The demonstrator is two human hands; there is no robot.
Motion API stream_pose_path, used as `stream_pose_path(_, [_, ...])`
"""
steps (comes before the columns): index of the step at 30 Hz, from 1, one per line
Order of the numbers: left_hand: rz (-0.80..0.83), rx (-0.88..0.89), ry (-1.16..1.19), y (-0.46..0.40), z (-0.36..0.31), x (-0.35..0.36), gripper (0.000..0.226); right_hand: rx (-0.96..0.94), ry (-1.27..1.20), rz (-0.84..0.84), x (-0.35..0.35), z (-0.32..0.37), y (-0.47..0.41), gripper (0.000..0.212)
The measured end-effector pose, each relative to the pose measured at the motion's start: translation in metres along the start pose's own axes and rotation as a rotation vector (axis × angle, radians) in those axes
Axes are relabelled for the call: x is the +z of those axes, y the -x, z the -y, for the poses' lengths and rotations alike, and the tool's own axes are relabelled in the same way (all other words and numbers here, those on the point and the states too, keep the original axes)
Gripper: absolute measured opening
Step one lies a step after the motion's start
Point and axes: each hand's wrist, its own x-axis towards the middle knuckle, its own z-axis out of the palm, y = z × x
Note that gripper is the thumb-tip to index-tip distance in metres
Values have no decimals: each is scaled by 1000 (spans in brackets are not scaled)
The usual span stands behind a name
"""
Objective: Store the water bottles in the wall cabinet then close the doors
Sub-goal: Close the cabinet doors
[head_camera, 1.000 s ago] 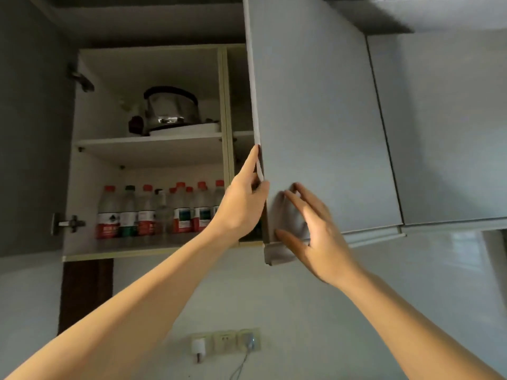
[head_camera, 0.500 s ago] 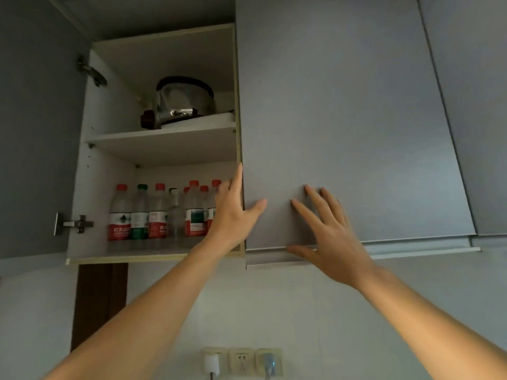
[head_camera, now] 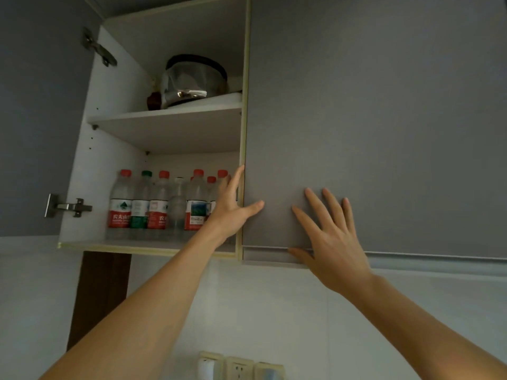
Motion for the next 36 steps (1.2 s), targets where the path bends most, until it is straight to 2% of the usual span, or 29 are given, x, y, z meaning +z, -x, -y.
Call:
stream_pose_path(5, [-15,33,-28,-6,14,3,89,-22,-17,-52,10,-7,0,77])
stream_pose_path(10, [-35,43,-199,2,8,5,87,14,-22,-4,4,-2,0,77])
stream_pose_path(16, [-75,57,-382,44,-2,-20,63,121,-74,39,-6,32,-4,70])
stream_pose_path(20, [-268,118,-551,76,-22,-87,44,98,-273,43,-8,94,-16,51])
stream_pose_path(23, [-375,150,-643,101,-45,-150,38,118,-480,10,-15,154,-38,46])
stream_pose_path(26, [-448,177,-754,128,-66,-218,38,148,-680,-22,-29,224,-62,46])
stream_pose_path(31, [-594,171,-989,172,-96,-325,40,75,-910,-39,-56,340,-98,47])
stream_pose_path(36, [-854,196,-1302,198,-123,-425,51,-21,-1013,-62,-82,430,-111,46])
